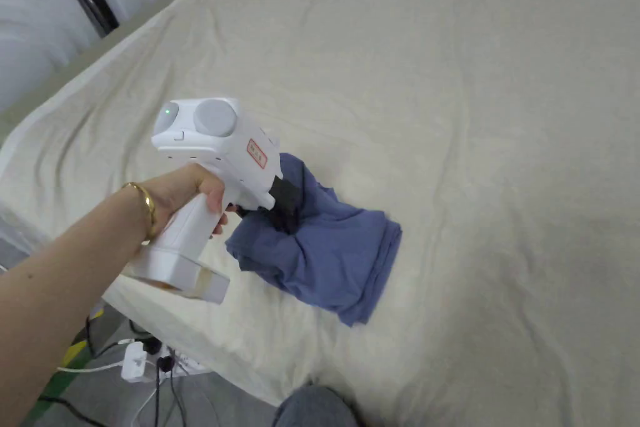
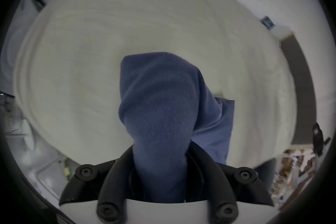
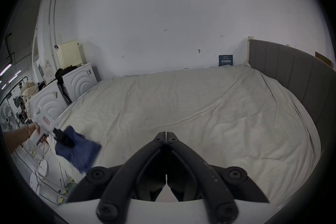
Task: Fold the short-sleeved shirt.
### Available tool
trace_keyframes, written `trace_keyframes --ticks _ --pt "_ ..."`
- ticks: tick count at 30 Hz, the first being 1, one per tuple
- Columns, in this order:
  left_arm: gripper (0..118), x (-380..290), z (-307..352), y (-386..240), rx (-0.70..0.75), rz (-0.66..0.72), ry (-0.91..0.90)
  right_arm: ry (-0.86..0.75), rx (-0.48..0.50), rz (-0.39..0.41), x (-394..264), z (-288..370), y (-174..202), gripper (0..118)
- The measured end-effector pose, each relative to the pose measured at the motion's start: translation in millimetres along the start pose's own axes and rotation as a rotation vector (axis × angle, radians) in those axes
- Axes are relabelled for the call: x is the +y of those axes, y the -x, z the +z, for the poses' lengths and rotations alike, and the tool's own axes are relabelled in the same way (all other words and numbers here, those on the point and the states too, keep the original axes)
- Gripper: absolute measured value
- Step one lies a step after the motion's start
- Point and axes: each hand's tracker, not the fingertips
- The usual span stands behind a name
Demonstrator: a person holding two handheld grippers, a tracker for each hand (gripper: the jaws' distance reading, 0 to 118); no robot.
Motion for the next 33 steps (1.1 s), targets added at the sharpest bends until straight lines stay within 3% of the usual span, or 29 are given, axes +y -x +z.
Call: trace_keyframes --ticks 3,5,6,7,9,10,11,13,14,15,17,18,19,33 --pt "22 29 -1 50 0.271 0.036 -0.076 0.037 0.010 0.004 -5 -17 11 2" --pt "31 45 -6 72 0.446 0.046 -0.076 0.052 -0.003 0.024 -10 -27 15 2" --pt "43 52 -10 79 0.545 0.051 -0.084 0.060 -0.010 0.034 -13 -32 18 2" --pt "68 58 -12 85 0.627 0.040 -0.115 0.069 -0.015 0.037 -15 -37 20 2" --pt "103 64 -12 94 0.721 0.080 -0.260 0.095 -0.006 0.031 -18 -48 21 2" --pt "111 65 -12 96 0.762 0.081 -0.311 0.108 -0.003 0.029 -18 -53 22 2" --pt "111 62 -9 92 0.827 0.086 -0.355 0.112 -0.002 0.031 -19 -56 22 2" --pt "107 64 -5 84 0.925 0.060 -0.393 0.116 -0.003 0.040 -18 -60 20 2" --pt "98 63 -1 77 0.967 0.032 -0.425 0.117 -0.002 0.043 -17 -60 19 2" --pt "83 62 5 72 1.019 -0.001 -0.456 0.114 0.002 0.044 -15 -59 16 2" --pt "26 60 19 53 1.048 -0.071 -0.498 0.099 0.008 0.048 -11 -54 14 2" --pt "7 56 29 40 1.026 -0.086 -0.553 0.089 0.011 0.053 -7 -50 11 2" --pt "1 52 44 31 0.985 -0.079 -0.627 0.076 0.012 0.057 -3 -44 9 2" --pt "0 -58 230 -223 0.276 -0.164 -1.326 -0.321 -0.031 0.179 72 74 -21 2"
